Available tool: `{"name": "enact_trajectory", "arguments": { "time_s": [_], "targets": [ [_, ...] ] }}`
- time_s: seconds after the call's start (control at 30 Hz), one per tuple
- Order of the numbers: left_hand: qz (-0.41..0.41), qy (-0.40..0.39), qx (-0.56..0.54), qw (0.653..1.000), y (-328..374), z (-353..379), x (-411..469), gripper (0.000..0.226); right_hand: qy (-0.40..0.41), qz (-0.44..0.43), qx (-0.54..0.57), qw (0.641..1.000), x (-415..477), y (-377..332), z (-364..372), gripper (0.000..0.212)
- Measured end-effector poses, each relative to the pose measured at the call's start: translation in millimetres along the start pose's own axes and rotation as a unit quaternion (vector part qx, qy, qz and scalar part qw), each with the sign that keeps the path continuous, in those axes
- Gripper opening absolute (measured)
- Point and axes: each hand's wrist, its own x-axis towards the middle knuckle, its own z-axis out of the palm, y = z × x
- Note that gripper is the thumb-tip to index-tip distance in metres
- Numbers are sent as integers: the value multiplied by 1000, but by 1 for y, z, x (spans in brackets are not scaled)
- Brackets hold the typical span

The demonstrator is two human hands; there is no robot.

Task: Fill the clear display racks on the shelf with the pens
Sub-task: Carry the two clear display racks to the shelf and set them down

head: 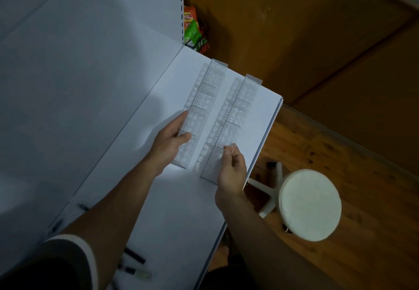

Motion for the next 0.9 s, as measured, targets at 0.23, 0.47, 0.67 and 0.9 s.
{"name": "enact_trajectory", "arguments": {
  "time_s": [0.23,0.47,0.67,0.9],
  "targets": [
    [0,-29,39,999,3,-12,7,61,6,25,-31,999,4,0,-1,11],
    [-9,-30,75,997,9,-14,5,57,-5,10,-84,996,6,0,-12,18],
    [-15,38,138,990,24,-16,-20,46,-57,-14,-227,972,7,-7,-33,51],
    [-41,119,290,949,46,-34,-89,46,-143,-131,-480,856,2,-37,-64,62]
  ]
}}
